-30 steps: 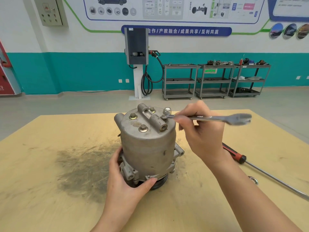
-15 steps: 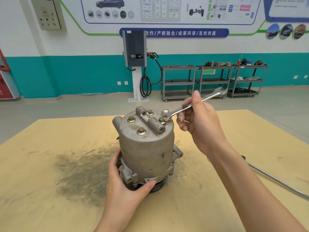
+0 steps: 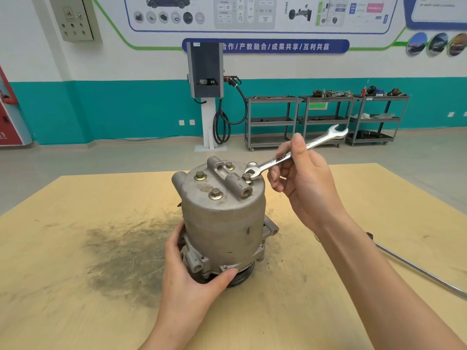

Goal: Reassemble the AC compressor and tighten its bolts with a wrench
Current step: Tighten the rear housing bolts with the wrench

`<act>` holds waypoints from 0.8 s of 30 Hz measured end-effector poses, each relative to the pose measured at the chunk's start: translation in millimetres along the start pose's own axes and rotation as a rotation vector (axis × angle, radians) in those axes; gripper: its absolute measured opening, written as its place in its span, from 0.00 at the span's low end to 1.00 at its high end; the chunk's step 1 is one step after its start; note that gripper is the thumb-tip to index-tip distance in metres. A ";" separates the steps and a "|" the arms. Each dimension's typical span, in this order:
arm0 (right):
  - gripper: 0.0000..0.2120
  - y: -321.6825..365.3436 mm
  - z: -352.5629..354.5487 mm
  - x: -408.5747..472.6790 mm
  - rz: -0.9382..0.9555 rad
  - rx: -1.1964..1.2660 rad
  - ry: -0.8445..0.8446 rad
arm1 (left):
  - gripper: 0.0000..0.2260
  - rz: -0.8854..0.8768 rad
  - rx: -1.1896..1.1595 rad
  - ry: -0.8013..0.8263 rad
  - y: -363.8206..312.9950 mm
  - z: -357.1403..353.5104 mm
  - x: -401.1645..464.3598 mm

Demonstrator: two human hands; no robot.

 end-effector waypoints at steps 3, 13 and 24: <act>0.20 -1.1 1.0 0.1 0.019 -0.022 -0.019 | 0.45 0.001 -0.004 -0.001 0.6 0.0 0.0; 0.12 35.2 -11.2 -25.9 0.615 -0.354 -0.081 | 0.46 0.006 0.002 -0.004 2.7 1.3 -0.7; 0.18 -12.2 -2.4 1.2 -0.097 0.073 0.024 | 0.46 -0.003 0.018 0.001 0.7 1.5 -0.9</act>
Point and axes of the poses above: each hand's wrist, its own x-axis towards the middle knuckle, its own z-axis out of the back of the hand, y = z × x, the point moved 8 cm from there along x, towards the middle knuckle
